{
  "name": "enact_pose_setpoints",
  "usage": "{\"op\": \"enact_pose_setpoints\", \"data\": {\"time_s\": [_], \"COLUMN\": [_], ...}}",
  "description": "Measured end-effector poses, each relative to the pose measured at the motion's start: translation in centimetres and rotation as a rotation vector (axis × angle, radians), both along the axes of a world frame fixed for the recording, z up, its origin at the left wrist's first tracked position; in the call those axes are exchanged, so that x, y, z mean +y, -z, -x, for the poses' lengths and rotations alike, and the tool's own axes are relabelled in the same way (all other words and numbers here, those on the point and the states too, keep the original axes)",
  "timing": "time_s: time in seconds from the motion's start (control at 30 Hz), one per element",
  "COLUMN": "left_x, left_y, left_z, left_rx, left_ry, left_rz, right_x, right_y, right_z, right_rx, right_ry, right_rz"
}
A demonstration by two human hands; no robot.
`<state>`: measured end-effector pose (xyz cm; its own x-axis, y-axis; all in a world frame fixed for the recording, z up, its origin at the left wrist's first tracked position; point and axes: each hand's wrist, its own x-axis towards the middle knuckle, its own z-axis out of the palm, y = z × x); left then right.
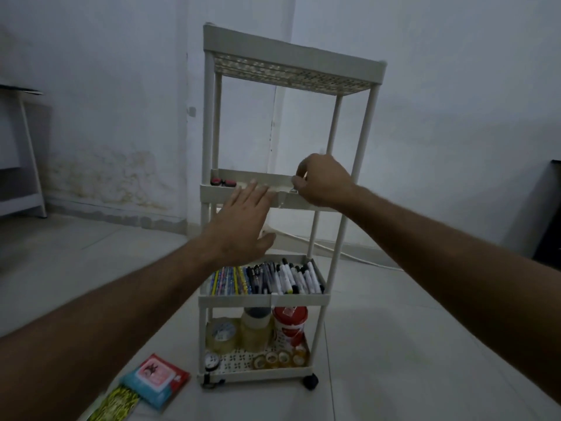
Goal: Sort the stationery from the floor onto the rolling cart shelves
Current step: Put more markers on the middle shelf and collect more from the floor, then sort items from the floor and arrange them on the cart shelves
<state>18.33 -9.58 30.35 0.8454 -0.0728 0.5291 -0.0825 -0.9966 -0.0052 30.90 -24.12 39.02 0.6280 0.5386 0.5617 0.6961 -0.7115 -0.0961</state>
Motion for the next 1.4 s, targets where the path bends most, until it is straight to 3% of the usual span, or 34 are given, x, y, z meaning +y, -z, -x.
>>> {"op": "enact_pose_setpoints", "data": {"time_s": [0.1,0.2,0.47,0.8,0.93,1.07,1.2,1.4], "left_x": [0.2,0.8,1.6,-3.8,-6.2,-7.8,-8.9,-9.3], "left_y": [2.5,6.2,18.9,33.3,36.3,38.0,38.6,38.6], "left_z": [4.3,8.8,21.7,33.6,35.6,37.1,37.8,37.9], "left_rx": [0.001,0.040,0.256,0.563,0.657,0.719,0.747,0.746], "left_ry": [0.087,0.115,0.095,0.042,0.004,-0.018,-0.050,-0.123], "left_rz": [0.093,0.171,0.414,0.791,0.813,0.858,0.887,0.997], "right_x": [-2.2,-3.7,-6.4,-12.8,-15.4,-18.0,-19.1,-19.2], "right_y": [3.6,8.5,24.2,41.0,45.7,49.6,51.0,51.3], "right_z": [3.8,7.9,16.8,26.2,30.0,33.4,35.0,34.1], "right_rx": [-0.104,-0.074,0.312,0.810,0.918,0.724,0.647,0.893], "right_ry": [-0.124,-0.233,-0.499,-0.605,-0.645,-0.714,-0.676,-0.618], "right_rz": [-0.080,-0.072,0.088,0.393,0.690,0.923,0.857,0.708]}}
